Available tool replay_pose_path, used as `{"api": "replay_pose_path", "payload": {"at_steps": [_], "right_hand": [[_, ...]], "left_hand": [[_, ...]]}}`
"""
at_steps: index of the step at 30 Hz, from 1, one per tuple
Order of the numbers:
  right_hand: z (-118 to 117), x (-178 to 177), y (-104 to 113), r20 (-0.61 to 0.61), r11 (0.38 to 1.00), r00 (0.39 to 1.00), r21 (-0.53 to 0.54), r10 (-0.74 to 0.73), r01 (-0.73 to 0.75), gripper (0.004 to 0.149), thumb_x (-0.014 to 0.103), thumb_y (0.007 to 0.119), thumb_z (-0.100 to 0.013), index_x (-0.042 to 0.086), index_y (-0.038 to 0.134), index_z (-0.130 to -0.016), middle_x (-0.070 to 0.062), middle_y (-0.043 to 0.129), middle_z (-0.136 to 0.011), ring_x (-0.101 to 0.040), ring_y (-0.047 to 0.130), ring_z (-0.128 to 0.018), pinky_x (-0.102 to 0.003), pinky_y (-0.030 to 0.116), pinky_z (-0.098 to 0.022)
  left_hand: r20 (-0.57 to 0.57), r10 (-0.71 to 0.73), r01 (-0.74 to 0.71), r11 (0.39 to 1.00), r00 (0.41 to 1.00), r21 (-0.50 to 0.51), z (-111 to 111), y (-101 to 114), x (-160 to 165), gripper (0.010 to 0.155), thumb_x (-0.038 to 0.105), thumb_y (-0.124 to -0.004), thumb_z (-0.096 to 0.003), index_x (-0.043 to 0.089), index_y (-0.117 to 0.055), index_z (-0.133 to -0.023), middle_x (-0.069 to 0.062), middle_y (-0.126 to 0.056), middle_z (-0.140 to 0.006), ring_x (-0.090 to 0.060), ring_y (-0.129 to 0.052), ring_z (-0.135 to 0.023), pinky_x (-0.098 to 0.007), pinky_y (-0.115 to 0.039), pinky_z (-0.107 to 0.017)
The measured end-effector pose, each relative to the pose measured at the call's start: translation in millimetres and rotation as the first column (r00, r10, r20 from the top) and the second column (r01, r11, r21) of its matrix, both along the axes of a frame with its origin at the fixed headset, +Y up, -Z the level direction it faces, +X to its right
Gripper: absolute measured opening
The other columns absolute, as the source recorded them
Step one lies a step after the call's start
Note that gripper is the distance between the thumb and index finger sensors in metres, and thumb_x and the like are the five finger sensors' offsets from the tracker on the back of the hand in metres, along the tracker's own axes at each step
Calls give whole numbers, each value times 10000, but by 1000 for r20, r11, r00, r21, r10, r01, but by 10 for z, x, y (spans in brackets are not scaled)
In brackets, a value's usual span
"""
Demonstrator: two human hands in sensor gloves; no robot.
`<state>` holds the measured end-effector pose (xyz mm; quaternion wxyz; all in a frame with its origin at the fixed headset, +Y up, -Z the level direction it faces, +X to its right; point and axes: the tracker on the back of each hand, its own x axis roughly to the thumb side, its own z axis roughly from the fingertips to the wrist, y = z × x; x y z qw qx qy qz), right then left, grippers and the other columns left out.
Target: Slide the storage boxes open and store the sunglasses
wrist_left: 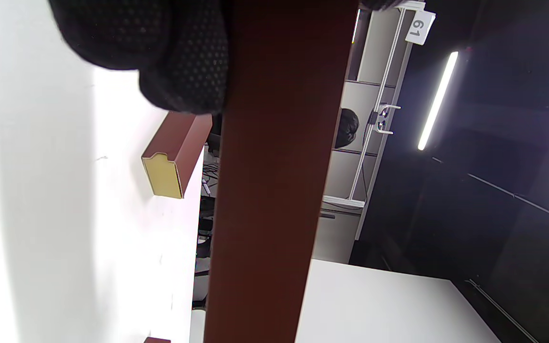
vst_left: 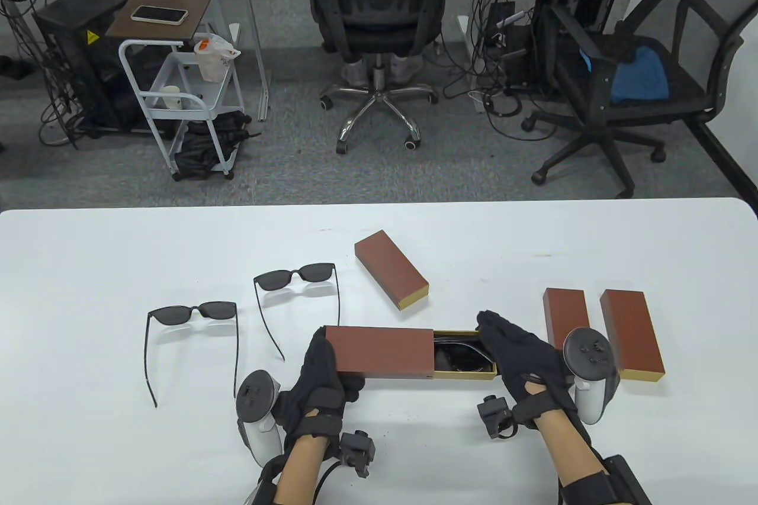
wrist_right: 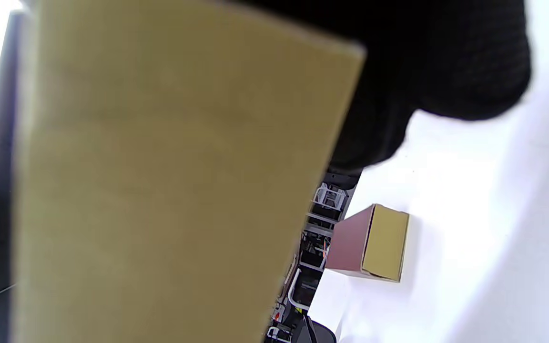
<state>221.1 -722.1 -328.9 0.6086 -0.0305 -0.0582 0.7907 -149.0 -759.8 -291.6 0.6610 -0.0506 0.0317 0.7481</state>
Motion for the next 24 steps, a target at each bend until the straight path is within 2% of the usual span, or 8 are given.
{"api": "replay_pose_path", "payload": {"at_steps": [3, 5, 7, 10, 13, 16, 24], "right_hand": [[30, -12, 26, 27, 1000, 1000, 24, 7, -7, 461, 435, 847, -384, 255, 811, -807, -133, 891, -804, -311, 1018, -469, -413, 895, -305], [51, -35, 34, 1, 997, 1000, 77, -10, 10, 474, 463, 791, -399, 253, 792, -824, -143, 863, -828, -324, 1000, -545, -427, 888, -354], [61, -83, 26, -93, 990, 995, 136, -35, 48, 593, 534, 703, -408, 226, 668, -914, -161, 730, -937, -380, 884, -729, -467, 828, -477], [84, -170, -22, -211, 978, 966, 117, -147, 174, 777, 655, 634, -402, 212, 411, -1000, -164, 441, -1062, -407, 601, -926, -502, 649, -644], [84, -231, -47, -269, 962, 937, 89, -225, 257, 828, 696, 599, -394, 223, 309, -1009, -141, 302, -1088, -408, 438, -975, -508, 528, -697], [75, -266, -63, -365, 971, 908, 39, -207, 237, 863, 732, 554, -390, 235, 212, -1007, -122, 183, -1092, -391, 315, -998, -505, 444, -723], [71, -302, -106, -447, 976, 871, -19, -202, 217, 890, 775, 502, -379, 256, 114, -989, -88, 59, -1075, -358, 182, -997, -505, 352, -728]], "left_hand": [[5, -8, 8, 1000, 1000, 6, -2, 9, 9, 714, 582, -434, -591, 193, -345, -1184, -128, -774, -906, -250, -909, -619, -469, -789, -465], [8, 3, -3, 1000, 1000, 7, 0, 14, 10, 715, 584, -432, -591, 193, -343, -1183, -113, -774, -908, -244, -911, -619, -465, -792, -464], [17, 30, -30, 1000, 999, -1, 2, 22, 21, 715, 585, -429, -593, 195, -331, -1184, -112, -768, -915, -245, -907, -627, -465, -790, -470], [40, 55, -55, 998, 998, -8, 5, 35, 46, 715, 585, -430, -596, 197, -317, -1186, -122, -756, -933, -254, -904, -645, -467, -787, -480], [52, 60, -60, 998, 997, -15, 10, 38, 82, 719, 581, -433, -596, 185, -314, -1184, -126, -759, -938, -259, -910, -647, -469, -791, -477], [84, 63, -60, 997, 994, -40, 11, 21, 122, 721, 577, -435, -598, 174, -308, -1182, -130, -760, -943, -265, -916, -650, -469, -794, -472], [187, 58, -40, 995, 981, -97, 1, -15, 221, 738, 568, -452, -599, 133, -293, -1174, -154, -777, -957, -298, -936, -664, -479, -801, -458]]}}
